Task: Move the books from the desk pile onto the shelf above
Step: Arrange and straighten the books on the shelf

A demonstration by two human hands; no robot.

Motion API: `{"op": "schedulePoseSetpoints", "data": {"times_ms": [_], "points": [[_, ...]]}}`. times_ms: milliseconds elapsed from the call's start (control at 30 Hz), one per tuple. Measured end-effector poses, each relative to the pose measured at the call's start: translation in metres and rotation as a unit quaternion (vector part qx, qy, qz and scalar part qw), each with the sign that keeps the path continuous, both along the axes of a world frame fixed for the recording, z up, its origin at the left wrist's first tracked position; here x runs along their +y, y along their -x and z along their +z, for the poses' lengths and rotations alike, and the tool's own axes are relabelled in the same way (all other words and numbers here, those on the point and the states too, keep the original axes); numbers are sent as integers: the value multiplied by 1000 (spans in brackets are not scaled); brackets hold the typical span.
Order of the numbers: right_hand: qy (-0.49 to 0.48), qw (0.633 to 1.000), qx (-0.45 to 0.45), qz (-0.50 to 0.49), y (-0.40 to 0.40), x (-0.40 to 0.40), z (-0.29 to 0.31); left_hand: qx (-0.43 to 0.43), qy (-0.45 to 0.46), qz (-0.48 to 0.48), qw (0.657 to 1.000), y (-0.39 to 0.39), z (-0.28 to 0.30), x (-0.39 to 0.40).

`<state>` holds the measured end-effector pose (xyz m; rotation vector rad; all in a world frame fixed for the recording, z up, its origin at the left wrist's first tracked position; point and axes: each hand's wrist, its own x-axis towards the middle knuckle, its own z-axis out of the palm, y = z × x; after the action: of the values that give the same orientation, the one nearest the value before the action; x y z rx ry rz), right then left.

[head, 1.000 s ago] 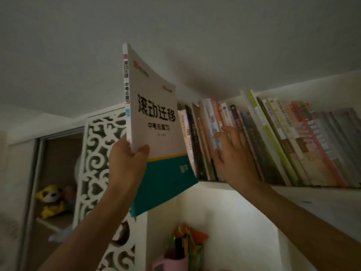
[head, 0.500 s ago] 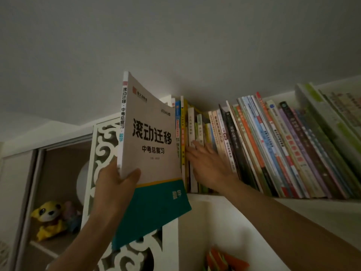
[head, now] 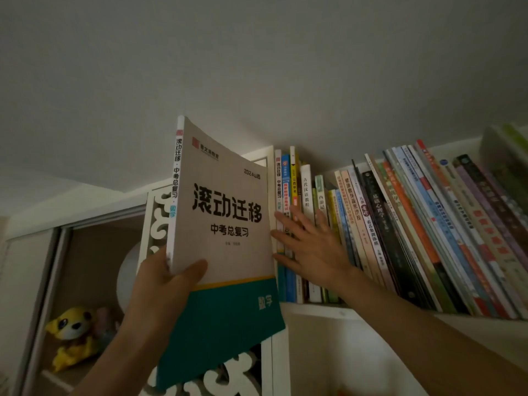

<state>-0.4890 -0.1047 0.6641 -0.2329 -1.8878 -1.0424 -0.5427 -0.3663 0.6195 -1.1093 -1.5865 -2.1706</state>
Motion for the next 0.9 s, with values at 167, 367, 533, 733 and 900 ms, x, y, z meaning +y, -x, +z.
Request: {"op": "schedulePoseSetpoints", "data": {"times_ms": [167, 367, 533, 733, 900], "points": [[-47, 999, -10, 0, -12, 2, 10, 17, 1, -1, 1000, -4, 1, 3], [-34, 999, -15, 33, -15, 10, 11, 35, 5, 2, 999, -11, 14, 7], [-45, 998, -10, 41, -18, 12, 12, 44, 7, -7, 999, -17, 31, 15], [-56, 997, -4, 56, -20, 13, 14, 36, -6, -52, 998, -16, 41, 18], [-60, 996, 0, 62, -20, 13, 15, 46, -15, -53, 997, -14, 43, 23]]}}
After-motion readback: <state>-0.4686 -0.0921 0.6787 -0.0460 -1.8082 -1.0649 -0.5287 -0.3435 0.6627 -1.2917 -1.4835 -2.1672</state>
